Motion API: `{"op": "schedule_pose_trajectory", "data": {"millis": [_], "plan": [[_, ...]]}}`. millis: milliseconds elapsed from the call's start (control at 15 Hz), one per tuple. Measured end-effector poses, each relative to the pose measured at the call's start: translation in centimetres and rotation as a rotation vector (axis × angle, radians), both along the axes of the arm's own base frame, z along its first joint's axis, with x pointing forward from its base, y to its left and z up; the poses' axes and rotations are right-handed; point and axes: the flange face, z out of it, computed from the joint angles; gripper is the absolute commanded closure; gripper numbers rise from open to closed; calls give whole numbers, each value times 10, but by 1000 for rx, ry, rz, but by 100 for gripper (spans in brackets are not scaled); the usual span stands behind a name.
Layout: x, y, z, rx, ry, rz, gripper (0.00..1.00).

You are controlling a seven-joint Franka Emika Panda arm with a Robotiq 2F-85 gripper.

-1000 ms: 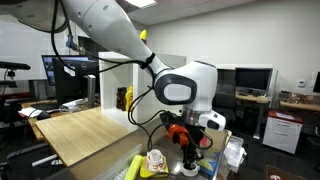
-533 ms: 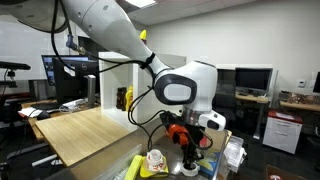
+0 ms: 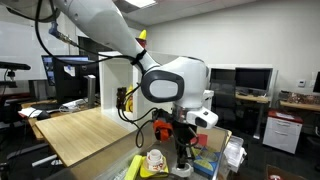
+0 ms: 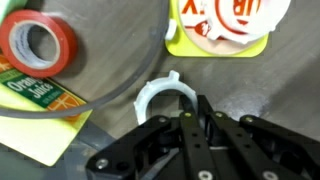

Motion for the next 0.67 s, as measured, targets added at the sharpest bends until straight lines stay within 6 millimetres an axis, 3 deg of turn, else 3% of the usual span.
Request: {"op": "schedule_pose_trajectory", "data": {"millis": [467,667], "plan": [[-52,37,36,-100,-32,-131,97],[-89,54,54,-166,-16,-146,97]]}}
